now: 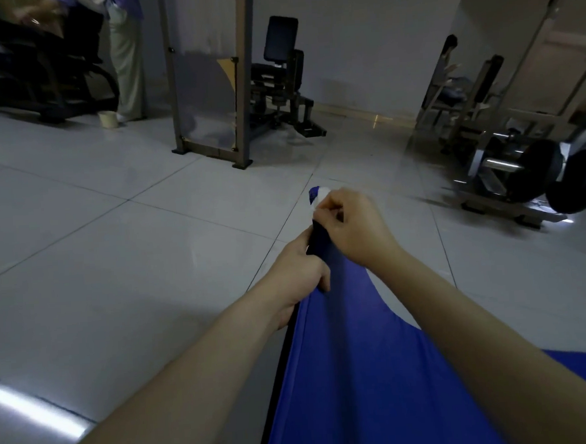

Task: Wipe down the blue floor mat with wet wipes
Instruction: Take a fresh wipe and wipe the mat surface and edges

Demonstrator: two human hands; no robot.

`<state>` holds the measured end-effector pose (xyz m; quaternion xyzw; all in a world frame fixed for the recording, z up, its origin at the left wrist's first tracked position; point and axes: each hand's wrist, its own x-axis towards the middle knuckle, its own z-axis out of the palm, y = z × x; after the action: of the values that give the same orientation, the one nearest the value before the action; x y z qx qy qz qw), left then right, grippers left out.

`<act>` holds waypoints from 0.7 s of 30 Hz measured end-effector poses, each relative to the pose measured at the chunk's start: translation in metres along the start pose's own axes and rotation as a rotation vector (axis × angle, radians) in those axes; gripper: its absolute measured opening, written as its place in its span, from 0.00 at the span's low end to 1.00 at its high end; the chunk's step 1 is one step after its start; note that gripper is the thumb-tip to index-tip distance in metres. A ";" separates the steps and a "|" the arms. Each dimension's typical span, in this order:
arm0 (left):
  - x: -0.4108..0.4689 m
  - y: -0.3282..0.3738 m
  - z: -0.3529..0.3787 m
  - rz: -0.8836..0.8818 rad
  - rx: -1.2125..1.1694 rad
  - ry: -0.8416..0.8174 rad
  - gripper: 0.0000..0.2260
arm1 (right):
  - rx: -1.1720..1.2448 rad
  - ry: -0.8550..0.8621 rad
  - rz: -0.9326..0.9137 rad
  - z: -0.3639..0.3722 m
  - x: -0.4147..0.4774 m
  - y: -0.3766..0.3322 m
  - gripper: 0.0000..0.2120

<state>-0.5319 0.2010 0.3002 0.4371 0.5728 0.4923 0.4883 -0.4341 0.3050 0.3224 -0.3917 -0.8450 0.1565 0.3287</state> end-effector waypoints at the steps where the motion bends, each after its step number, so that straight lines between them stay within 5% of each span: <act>1: 0.000 0.000 -0.001 -0.008 0.000 0.006 0.33 | 0.001 -0.020 -0.019 0.000 -0.010 -0.004 0.06; 4: -0.001 0.001 -0.003 -0.022 0.000 0.020 0.25 | -0.020 -0.078 -0.074 -0.002 -0.021 -0.009 0.03; 9: -0.003 -0.002 0.003 -0.015 -0.015 -0.047 0.40 | 0.016 0.059 0.034 -0.011 0.026 0.008 0.07; 13: 0.001 -0.002 0.008 -0.038 -0.022 -0.029 0.41 | 0.050 0.016 0.157 -0.006 0.049 0.018 0.08; 21: -0.003 -0.002 0.010 0.002 -0.001 -0.036 0.43 | -0.035 0.059 0.042 -0.013 -0.005 0.006 0.05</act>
<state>-0.5217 0.1990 0.2984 0.4462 0.5634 0.4849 0.4983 -0.4192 0.3052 0.3267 -0.4196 -0.8291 0.1369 0.3430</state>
